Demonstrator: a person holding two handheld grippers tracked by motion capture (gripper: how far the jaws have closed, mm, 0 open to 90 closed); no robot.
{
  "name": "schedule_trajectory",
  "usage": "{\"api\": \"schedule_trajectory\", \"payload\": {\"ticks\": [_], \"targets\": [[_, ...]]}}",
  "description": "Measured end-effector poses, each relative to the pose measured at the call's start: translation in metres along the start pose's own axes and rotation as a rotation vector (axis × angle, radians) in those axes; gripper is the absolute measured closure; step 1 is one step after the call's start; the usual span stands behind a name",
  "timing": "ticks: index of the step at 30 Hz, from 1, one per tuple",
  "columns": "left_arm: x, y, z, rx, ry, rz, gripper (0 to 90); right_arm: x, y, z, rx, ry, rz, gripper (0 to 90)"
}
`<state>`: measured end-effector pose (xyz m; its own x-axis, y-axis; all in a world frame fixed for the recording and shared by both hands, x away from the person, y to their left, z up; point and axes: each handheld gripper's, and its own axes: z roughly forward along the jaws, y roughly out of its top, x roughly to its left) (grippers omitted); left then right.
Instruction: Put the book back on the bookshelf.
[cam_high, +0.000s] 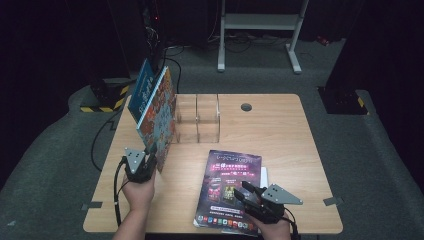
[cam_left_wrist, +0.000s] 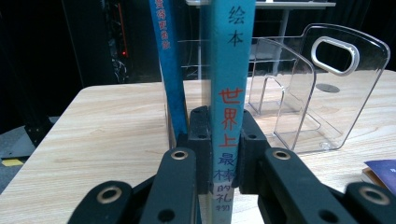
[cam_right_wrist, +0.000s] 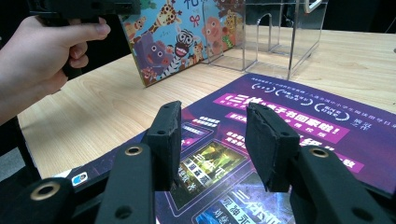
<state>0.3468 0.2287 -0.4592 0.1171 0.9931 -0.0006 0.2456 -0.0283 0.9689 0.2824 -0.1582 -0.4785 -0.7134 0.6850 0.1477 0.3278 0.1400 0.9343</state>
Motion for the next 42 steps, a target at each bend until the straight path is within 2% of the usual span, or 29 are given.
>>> {"api": "schedule_trajectory", "payload": {"ticks": [9, 15, 23, 42], "targets": [[0.002, 0.0, -0.001, -0.001, 0.0, 0.016, 78.7, -0.001, 0.0, 0.0, -0.001, -0.003, 0.001, 55.9], [0.003, 0.001, -0.004, -0.015, 0.0, 0.044, 76.7, -0.001, 0.0, 0.0, -0.001, -0.003, 0.002, 55.9], [0.012, 0.0, -0.005, -0.019, -0.028, 0.045, 75.9, -0.001, 0.0, 0.0, 0.001, -0.002, 0.0, 55.9], [0.011, 0.002, -0.009, -0.031, -0.071, 0.079, 69.0, -0.001, 0.0, 0.0, -0.001, -0.007, 0.0, 55.7]]}}
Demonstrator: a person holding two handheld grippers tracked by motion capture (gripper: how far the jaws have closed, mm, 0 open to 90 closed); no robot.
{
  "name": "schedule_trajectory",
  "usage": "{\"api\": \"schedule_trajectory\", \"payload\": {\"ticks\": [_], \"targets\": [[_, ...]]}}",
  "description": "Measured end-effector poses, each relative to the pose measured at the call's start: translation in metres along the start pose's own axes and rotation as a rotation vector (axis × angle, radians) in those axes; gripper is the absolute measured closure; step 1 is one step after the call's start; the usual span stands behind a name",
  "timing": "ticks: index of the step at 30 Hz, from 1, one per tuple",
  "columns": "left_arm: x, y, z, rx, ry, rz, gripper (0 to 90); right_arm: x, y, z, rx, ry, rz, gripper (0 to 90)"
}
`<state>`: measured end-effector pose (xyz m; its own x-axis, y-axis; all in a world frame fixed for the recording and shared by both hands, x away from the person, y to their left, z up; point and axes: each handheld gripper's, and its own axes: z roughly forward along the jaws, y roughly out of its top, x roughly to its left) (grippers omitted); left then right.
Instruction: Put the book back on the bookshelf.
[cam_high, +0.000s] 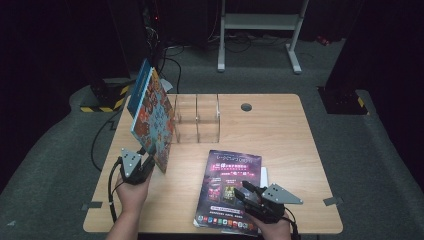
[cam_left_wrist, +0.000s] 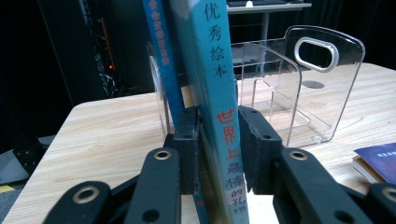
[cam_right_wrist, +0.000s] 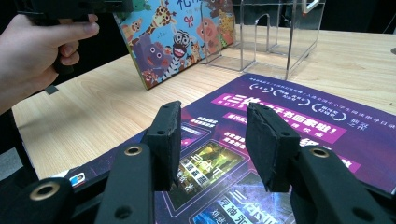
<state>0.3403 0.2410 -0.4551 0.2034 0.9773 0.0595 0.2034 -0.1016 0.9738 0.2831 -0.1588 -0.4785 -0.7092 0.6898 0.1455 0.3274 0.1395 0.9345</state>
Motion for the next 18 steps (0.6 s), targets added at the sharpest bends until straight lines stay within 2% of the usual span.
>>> {"api": "schedule_trajectory", "payload": {"ticks": [3, 18], "targets": [[-0.0012, 0.0013, -0.001, -0.012, 0.007, 0.002, 66.5, 0.0, -0.0001, 0.0001, 0.001, -0.001, -0.001, 55.7], [0.0003, 0.0023, -0.0032, 0.012, -0.016, -0.016, 58.6, 0.0001, -0.0001, 0.0005, 0.003, 0.003, 0.0, 55.5]]}}
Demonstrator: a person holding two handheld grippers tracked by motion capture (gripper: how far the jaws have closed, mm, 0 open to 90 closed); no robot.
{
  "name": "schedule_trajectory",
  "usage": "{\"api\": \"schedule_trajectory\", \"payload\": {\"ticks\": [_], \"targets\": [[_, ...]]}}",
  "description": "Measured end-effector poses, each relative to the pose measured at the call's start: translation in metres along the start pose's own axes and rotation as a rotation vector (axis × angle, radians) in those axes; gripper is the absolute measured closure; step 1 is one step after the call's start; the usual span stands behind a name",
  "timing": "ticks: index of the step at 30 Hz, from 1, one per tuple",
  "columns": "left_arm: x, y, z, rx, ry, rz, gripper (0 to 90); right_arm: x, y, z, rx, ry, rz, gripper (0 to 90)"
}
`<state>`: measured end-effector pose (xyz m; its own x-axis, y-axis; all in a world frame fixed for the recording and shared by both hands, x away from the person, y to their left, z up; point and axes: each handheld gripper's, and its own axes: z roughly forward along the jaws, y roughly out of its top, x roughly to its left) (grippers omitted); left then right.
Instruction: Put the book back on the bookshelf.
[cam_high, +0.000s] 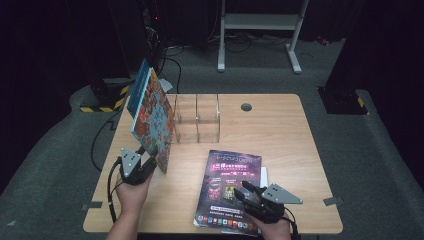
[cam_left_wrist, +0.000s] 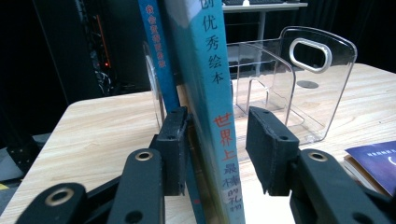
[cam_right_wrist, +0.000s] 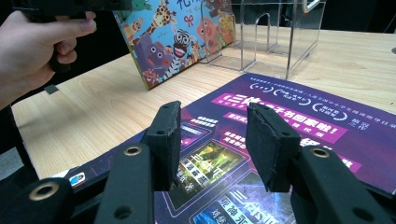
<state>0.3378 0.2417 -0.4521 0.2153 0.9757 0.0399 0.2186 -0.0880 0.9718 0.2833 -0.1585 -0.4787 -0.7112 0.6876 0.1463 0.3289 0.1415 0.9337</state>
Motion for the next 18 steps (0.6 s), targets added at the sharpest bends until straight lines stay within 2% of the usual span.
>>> {"api": "schedule_trajectory", "payload": {"ticks": [3, 5, 11, 18], "targets": [[0.0, 0.0, -0.001, -0.001, 0.002, -0.003, 57.4, 0.0, 0.0, 0.0, 0.0, 0.001, 0.0, 55.5], [0.001, 0.0, -0.002, 0.021, 0.002, -0.005, 57.9, 0.0, 0.0, 0.0, 0.0, 0.0, 0.0, 55.5], [0.0, 0.0, -0.004, 0.038, -0.011, -0.006, 54.7, 0.001, 0.0, 0.001, 0.002, -0.002, -0.003, 55.5], [0.005, -0.003, -0.011, 0.053, -0.035, -0.036, 50.2, 0.0, 0.0, 0.001, 0.004, -0.002, 0.0, 54.9]]}}
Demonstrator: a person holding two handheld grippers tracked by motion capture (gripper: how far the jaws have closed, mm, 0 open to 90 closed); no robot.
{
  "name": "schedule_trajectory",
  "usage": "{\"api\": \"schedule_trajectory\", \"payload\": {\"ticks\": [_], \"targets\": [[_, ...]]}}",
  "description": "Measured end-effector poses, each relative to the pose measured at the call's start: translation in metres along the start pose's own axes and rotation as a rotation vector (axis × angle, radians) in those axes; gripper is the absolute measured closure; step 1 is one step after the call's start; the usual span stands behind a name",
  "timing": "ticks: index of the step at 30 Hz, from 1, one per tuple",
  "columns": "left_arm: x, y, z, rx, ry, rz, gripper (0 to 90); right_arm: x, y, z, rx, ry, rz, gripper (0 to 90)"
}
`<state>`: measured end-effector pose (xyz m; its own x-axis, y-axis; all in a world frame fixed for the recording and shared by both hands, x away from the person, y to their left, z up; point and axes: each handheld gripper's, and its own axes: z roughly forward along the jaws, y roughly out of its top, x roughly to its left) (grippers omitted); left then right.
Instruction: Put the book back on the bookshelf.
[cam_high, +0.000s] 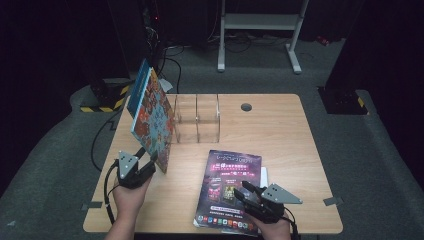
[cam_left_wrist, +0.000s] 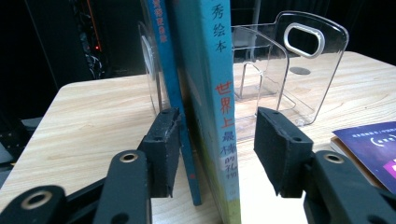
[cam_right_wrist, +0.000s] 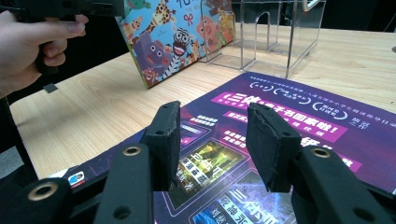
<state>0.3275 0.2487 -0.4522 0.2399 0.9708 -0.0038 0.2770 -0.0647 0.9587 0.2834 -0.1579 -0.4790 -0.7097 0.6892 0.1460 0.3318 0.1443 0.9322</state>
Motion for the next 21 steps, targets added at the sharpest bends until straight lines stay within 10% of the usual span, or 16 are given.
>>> {"api": "schedule_trajectory", "payload": {"ticks": [21], "targets": [[0.002, -0.019, -0.022, 0.091, -0.118, 0.002, 40.5, 0.0, 0.0, -0.001, 0.004, -0.006, -0.012, 54.9]]}}
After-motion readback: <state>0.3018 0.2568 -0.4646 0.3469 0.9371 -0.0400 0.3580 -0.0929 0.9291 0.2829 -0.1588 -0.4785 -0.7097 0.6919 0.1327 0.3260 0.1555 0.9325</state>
